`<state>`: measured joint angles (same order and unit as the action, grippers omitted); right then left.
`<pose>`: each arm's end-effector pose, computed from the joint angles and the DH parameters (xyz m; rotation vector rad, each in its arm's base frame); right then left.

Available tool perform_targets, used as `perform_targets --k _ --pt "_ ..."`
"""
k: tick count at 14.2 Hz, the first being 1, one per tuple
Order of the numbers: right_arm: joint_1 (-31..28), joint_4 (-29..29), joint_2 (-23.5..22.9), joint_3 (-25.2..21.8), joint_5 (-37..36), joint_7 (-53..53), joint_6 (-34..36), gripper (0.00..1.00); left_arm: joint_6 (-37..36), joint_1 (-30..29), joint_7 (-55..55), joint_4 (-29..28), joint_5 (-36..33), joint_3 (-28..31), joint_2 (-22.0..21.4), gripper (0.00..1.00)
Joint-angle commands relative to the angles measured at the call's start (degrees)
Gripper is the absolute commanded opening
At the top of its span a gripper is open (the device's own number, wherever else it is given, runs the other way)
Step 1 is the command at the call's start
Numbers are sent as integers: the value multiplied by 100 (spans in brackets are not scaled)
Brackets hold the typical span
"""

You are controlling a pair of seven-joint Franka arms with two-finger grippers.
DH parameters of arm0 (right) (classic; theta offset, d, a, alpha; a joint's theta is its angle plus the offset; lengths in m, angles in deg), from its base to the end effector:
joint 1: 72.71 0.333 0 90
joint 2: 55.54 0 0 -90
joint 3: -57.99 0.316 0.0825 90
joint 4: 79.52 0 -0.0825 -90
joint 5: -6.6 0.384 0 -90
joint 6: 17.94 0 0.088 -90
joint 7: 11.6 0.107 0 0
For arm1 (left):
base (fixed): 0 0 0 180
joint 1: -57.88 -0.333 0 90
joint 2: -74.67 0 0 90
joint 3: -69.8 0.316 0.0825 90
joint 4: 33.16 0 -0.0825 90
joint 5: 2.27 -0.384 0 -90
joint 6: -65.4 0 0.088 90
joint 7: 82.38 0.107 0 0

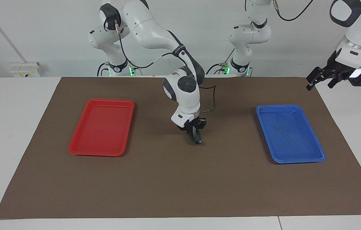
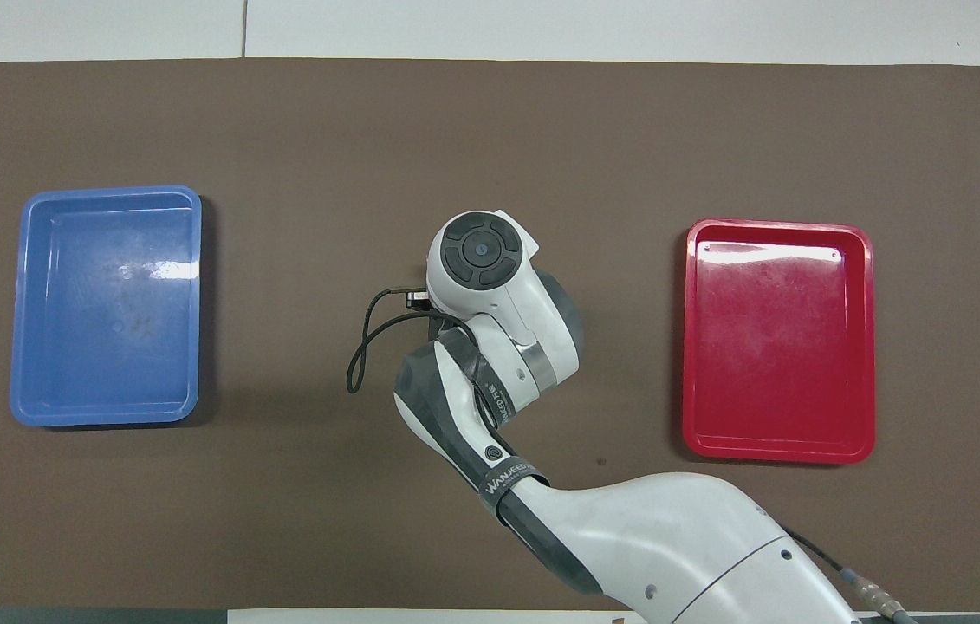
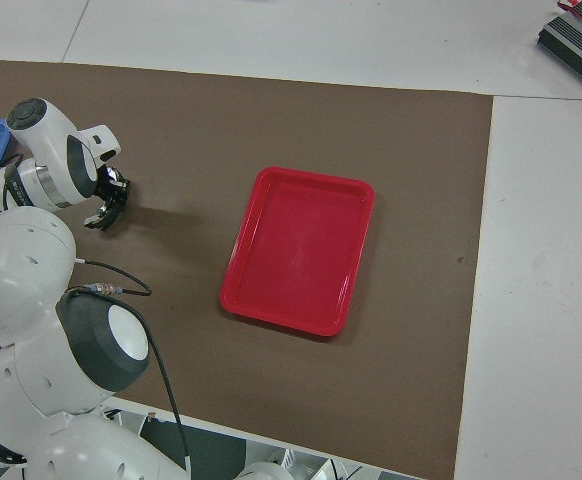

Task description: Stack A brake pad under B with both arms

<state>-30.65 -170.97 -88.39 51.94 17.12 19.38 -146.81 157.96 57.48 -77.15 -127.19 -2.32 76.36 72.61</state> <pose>0.5578 0.4246 0.3077 -3.0189 0.0036 -0.0302 0.5427 0.0675 0.6148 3.1390 0.0473 0.0162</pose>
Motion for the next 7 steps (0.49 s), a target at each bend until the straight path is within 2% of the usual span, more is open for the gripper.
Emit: perform_targets --k 1,7 --pt "66 -444 271 16 134 -48 -305 14 -106 -57 128 44 14 -32 48 100" --pt "101 -480 297 16 134 -30 -288 15 0 4 110 95 14 -32 74 100"
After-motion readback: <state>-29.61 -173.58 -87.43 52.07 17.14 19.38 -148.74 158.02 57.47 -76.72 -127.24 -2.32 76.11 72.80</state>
